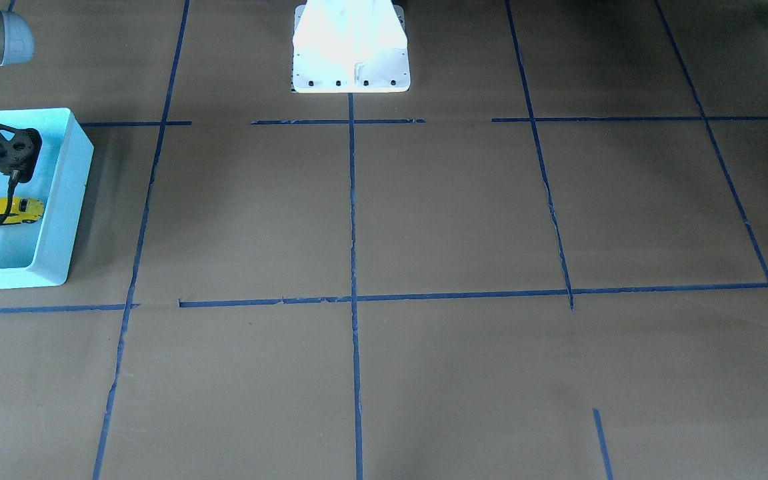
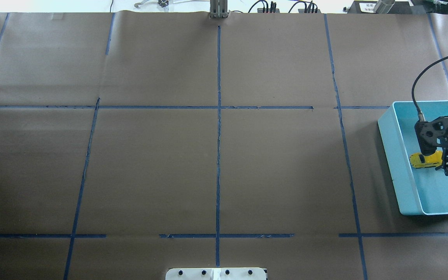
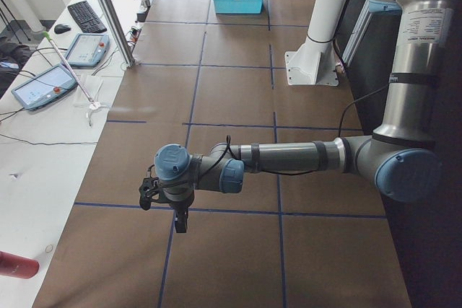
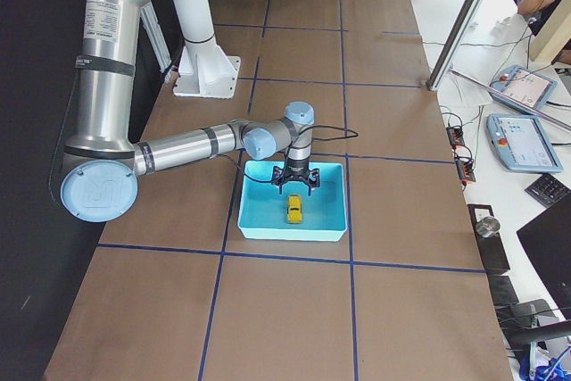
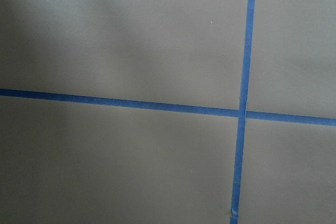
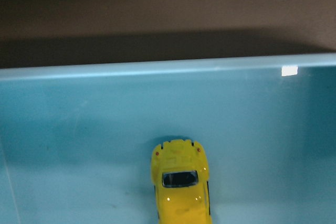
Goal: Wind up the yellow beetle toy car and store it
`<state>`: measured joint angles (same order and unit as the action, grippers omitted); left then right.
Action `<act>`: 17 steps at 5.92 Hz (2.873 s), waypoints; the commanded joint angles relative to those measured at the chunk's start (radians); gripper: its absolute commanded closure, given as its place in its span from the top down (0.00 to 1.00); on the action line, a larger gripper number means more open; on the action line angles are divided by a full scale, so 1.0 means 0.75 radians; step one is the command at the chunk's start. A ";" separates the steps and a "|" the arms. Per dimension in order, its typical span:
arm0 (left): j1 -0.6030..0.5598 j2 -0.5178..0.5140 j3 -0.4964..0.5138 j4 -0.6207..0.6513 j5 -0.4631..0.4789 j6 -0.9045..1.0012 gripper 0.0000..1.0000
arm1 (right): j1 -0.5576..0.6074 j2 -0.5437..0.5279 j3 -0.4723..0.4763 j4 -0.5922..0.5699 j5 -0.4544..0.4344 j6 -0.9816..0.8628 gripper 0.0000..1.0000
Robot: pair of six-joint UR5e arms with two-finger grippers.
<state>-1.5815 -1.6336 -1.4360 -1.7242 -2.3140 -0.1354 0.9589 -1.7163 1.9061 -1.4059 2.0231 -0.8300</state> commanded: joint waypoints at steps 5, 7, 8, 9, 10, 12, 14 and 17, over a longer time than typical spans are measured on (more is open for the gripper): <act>0.002 -0.004 0.000 -0.002 -0.001 0.003 1.00 | 0.903 -0.059 -0.105 -0.520 0.321 0.531 1.00; 0.002 -0.010 0.000 -0.002 -0.001 0.003 1.00 | 0.937 -0.045 -0.175 -0.506 0.332 0.696 1.00; 0.002 -0.010 0.002 -0.002 -0.001 0.003 1.00 | 0.937 -0.041 -0.171 -0.494 0.332 1.157 1.00; 0.002 -0.010 0.000 -0.002 -0.001 0.003 1.00 | 0.935 -0.041 -0.171 -0.433 0.342 1.326 1.00; 0.000 -0.010 0.000 -0.002 -0.001 0.003 1.00 | 0.935 -0.041 -0.167 -0.394 0.344 1.325 1.00; 0.000 -0.010 0.000 0.000 0.003 0.003 1.00 | 0.933 -0.031 -0.169 -0.392 0.342 1.293 1.00; 0.000 -0.010 0.000 0.000 0.003 0.003 1.00 | 0.933 -0.045 -0.175 -0.394 0.334 1.083 1.00; 0.002 -0.010 0.000 0.000 0.003 0.003 1.00 | 0.930 -0.039 -0.189 -0.394 0.344 1.086 1.00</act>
<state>-1.5802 -1.6413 -1.4354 -1.7242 -2.3117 -0.1342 1.6575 -1.7469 1.7709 -1.7020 2.2808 -0.0119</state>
